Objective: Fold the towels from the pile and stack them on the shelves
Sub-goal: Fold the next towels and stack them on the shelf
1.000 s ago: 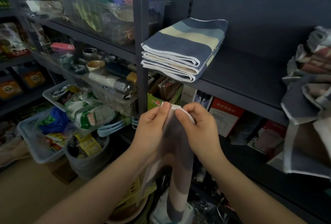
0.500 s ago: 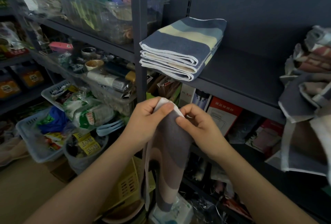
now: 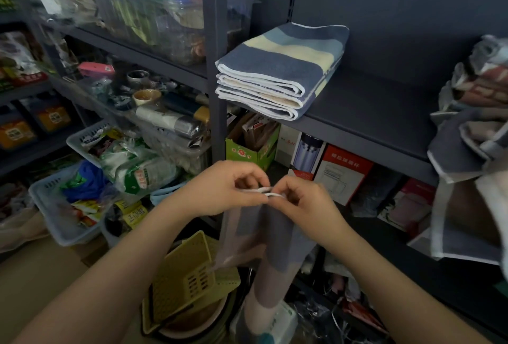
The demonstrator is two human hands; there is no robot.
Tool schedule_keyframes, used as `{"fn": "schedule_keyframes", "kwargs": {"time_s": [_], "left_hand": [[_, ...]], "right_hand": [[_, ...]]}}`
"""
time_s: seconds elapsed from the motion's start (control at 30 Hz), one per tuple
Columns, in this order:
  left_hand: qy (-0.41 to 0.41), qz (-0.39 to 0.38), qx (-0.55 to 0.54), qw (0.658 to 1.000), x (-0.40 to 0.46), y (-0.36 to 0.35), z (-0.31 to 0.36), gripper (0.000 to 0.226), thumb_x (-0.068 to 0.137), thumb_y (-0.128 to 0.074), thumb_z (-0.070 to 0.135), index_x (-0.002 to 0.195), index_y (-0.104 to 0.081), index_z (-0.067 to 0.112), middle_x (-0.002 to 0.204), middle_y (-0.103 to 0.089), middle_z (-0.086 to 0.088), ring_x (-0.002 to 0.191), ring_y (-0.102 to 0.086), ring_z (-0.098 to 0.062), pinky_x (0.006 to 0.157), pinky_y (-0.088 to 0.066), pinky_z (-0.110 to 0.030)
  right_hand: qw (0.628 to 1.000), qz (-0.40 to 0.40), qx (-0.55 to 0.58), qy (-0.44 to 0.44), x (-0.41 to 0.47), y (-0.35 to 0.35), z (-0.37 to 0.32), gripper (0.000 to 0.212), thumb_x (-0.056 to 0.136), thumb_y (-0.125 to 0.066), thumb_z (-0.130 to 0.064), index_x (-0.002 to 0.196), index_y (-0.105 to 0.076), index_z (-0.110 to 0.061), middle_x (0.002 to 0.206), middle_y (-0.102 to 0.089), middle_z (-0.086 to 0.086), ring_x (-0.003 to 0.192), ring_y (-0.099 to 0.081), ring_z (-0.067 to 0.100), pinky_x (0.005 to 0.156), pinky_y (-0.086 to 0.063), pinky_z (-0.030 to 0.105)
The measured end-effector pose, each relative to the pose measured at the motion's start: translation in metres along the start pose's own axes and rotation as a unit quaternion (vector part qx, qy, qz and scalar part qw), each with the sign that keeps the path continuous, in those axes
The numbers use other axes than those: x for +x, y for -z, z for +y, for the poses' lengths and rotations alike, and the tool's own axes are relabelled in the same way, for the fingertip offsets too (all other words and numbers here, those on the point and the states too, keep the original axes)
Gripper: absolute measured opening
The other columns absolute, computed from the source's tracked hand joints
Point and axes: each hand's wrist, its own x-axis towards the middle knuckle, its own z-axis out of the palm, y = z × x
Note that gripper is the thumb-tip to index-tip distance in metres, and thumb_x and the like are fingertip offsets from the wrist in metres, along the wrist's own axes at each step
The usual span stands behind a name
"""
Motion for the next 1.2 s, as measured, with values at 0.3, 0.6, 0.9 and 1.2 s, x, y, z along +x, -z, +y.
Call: {"fn": "schedule_keyframes", "kwargs": {"time_s": [0.3,0.6,0.9,1.2], "left_hand": [[-0.076,0.021,0.293,0.953,0.009,-0.005,-0.001,0.037,0.088,-0.039,0.05,0.088,-0.059,0.019,0.08,-0.055,0.008,0.081,-0.054,-0.014,0.07,-0.047,-0.038],[0.01,0.312,0.218,0.925,0.015,0.013,-0.018,0.022,0.096,-0.044,0.028,0.094,-0.056,0.01,0.083,-0.06,-0.01,0.08,-0.056,-0.028,0.067,-0.042,-0.037],[0.187,0.366,0.206,0.888,-0.001,0.038,-0.086,0.028,0.095,-0.045,0.033,0.098,-0.058,0.009,0.088,-0.064,-0.021,0.081,-0.058,-0.037,0.06,-0.037,-0.035],[0.275,0.329,0.145,0.892,-0.006,0.024,-0.101,0.026,0.092,-0.052,0.031,0.086,-0.065,0.009,0.088,-0.065,-0.015,0.082,-0.058,-0.031,0.064,-0.037,-0.031]], "right_hand": [[0.996,-0.067,0.053,-0.015,-0.005,0.003,0.01,0.003,0.089,-0.059,-0.019,0.088,-0.061,-0.017,0.076,-0.06,0.001,0.067,-0.055,0.011,0.061,-0.042,0.024],[0.98,-0.177,0.06,-0.073,-0.015,0.006,0.047,0.03,0.091,-0.056,-0.026,0.08,-0.055,0.002,0.076,-0.053,0.013,0.066,-0.049,0.013,0.06,-0.037,0.027],[0.97,-0.124,-0.131,-0.162,-0.007,0.017,0.089,0.023,0.094,-0.049,-0.032,0.074,-0.045,-0.022,0.068,-0.048,-0.005,0.067,-0.049,0.012,0.061,-0.036,0.032],[0.955,0.004,-0.143,-0.261,0.003,0.018,0.079,0.007,0.097,-0.041,-0.02,0.1,-0.04,-0.014,0.086,-0.058,0.011,0.073,-0.056,0.026,0.063,-0.047,0.034]]}}
